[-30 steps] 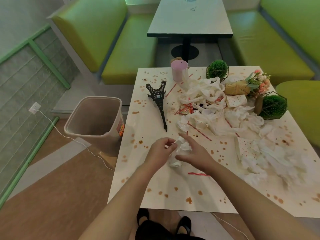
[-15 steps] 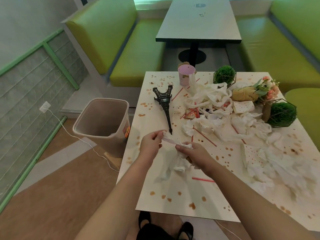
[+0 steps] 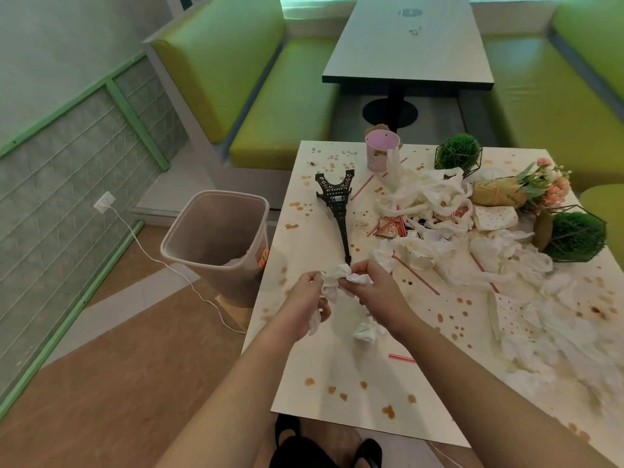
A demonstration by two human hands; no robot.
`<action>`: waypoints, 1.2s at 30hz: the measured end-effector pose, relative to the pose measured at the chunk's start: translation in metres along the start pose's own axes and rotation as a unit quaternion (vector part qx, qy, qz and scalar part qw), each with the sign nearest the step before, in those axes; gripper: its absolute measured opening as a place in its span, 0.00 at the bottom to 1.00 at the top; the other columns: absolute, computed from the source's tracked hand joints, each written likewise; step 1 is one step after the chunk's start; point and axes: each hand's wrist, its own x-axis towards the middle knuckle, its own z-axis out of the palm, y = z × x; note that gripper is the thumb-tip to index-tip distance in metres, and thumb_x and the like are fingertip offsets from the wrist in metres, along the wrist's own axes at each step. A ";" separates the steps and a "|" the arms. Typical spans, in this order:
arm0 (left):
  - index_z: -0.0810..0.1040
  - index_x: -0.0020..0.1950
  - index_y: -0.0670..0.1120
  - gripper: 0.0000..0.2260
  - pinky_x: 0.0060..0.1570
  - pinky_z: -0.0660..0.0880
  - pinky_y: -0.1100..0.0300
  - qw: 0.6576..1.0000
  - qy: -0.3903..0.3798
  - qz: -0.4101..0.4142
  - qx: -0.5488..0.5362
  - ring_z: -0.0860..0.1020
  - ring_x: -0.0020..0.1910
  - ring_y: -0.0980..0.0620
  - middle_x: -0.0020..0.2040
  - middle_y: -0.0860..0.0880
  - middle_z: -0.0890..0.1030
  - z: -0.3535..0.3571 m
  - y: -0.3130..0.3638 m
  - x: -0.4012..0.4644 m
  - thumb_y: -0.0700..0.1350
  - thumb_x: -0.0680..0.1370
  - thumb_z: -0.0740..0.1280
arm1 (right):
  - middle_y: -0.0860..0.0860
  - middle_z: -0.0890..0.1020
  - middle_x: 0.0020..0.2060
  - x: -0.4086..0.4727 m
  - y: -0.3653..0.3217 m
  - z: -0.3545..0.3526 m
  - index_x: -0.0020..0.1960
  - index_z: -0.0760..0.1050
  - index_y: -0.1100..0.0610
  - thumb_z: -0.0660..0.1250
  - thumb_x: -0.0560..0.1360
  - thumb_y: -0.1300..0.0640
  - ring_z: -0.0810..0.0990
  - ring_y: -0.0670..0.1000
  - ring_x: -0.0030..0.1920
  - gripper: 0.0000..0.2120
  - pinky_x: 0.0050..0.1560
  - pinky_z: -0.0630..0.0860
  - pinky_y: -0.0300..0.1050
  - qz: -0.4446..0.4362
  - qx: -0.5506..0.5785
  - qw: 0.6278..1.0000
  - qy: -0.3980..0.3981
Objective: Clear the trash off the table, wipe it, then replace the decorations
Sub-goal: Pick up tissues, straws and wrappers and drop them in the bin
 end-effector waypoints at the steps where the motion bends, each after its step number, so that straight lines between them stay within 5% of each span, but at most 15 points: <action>1: 0.73 0.62 0.44 0.12 0.26 0.67 0.66 1.000 0.009 -0.003 -0.009 0.66 0.29 0.55 0.38 0.47 0.73 -0.005 0.004 0.003 0.48 0.84 0.57 | 0.46 0.79 0.42 0.001 -0.002 0.005 0.47 0.76 0.54 0.73 0.73 0.54 0.75 0.44 0.38 0.08 0.36 0.71 0.38 -0.015 -0.010 1.000 -0.004; 6: 0.77 0.58 0.45 0.22 0.30 0.67 0.63 0.999 -0.017 -0.012 0.043 0.75 0.35 0.55 0.41 0.48 0.78 -0.027 0.025 0.001 0.62 0.80 0.59 | 0.49 0.82 0.39 0.007 -0.021 0.035 0.43 0.79 0.56 0.76 0.70 0.57 0.79 0.45 0.38 0.07 0.39 0.74 0.37 -0.051 -0.004 0.998 -0.039; 12: 0.73 0.60 0.38 0.18 0.22 0.61 0.64 0.992 -0.001 0.054 0.117 0.69 0.27 0.52 0.31 0.46 0.75 -0.066 0.067 0.007 0.52 0.84 0.57 | 0.50 0.77 0.48 0.023 -0.062 0.072 0.44 0.78 0.42 0.75 0.71 0.49 0.77 0.49 0.49 0.06 0.43 0.72 0.41 -0.064 -0.080 0.992 -0.067; 17: 0.70 0.65 0.45 0.18 0.23 0.65 0.62 0.974 0.052 0.099 0.198 0.69 0.26 0.55 0.36 0.46 0.75 -0.106 0.101 0.024 0.56 0.83 0.57 | 0.45 0.73 0.56 0.033 -0.090 0.106 0.58 0.75 0.45 0.68 0.76 0.44 0.73 0.44 0.54 0.12 0.48 0.70 0.36 -0.079 -0.113 0.982 -0.129; 22: 0.75 0.61 0.35 0.25 0.26 0.69 0.62 0.954 0.103 0.178 0.216 0.69 0.26 0.54 0.35 0.42 0.82 -0.148 0.137 0.032 0.57 0.82 0.58 | 0.47 0.70 0.51 0.048 -0.121 0.143 0.59 0.66 0.53 0.60 0.73 0.46 0.70 0.43 0.47 0.18 0.40 0.66 0.39 -0.024 -0.012 0.993 -0.111; 23: 0.76 0.59 0.37 0.23 0.31 0.75 0.59 0.951 0.113 0.185 0.218 0.74 0.29 0.51 0.38 0.41 0.82 -0.154 0.143 0.032 0.57 0.81 0.60 | 0.49 0.69 0.50 0.052 -0.124 0.147 0.55 0.65 0.54 0.59 0.68 0.48 0.69 0.45 0.47 0.17 0.40 0.65 0.39 -0.022 -0.010 0.995 -0.101; 24: 0.76 0.57 0.39 0.18 0.41 0.78 0.53 0.948 0.126 0.189 0.224 0.78 0.46 0.48 0.41 0.41 0.82 -0.161 0.148 0.035 0.55 0.80 0.63 | 0.50 0.67 0.49 0.057 -0.128 0.154 0.52 0.64 0.54 0.59 0.67 0.52 0.68 0.47 0.46 0.15 0.40 0.65 0.39 -0.020 -0.016 0.995 -0.092; 26: 0.72 0.47 0.44 0.07 0.38 0.73 0.54 0.936 0.143 0.202 0.251 0.68 0.32 0.52 0.39 0.45 0.78 -0.172 0.155 0.040 0.46 0.76 0.66 | 0.52 0.65 0.51 0.069 -0.132 0.165 0.50 0.62 0.55 0.60 0.71 0.61 0.66 0.48 0.47 0.10 0.40 0.64 0.39 -0.017 -0.048 0.995 -0.080; 30: 0.67 0.50 0.44 0.06 0.27 0.62 0.65 0.917 0.155 0.212 0.301 0.68 0.34 0.55 0.41 0.49 0.71 -0.187 0.164 0.057 0.40 0.77 0.63 | 0.51 0.65 0.53 0.096 -0.136 0.197 0.51 0.64 0.55 0.58 0.76 0.70 0.67 0.50 0.53 0.11 0.44 0.65 0.34 -0.064 -0.151 0.986 -0.010; 33: 0.69 0.60 0.43 0.11 0.39 0.65 0.69 0.902 0.179 0.247 0.306 0.70 0.47 0.52 0.57 0.48 0.67 -0.192 0.162 0.065 0.41 0.79 0.65 | 0.49 0.66 0.54 0.114 -0.132 0.218 0.52 0.68 0.54 0.63 0.77 0.67 0.69 0.51 0.57 0.10 0.56 0.71 0.37 -0.099 -0.204 0.973 0.043; 36: 0.71 0.63 0.45 0.12 0.54 0.67 0.61 0.885 0.173 0.274 0.333 0.70 0.55 0.51 0.61 0.49 0.65 -0.199 0.157 0.078 0.46 0.81 0.64 | 0.50 0.68 0.63 0.122 -0.126 0.229 0.65 0.72 0.54 0.66 0.79 0.61 0.67 0.47 0.58 0.15 0.60 0.65 0.36 -0.084 -0.275 0.958 0.013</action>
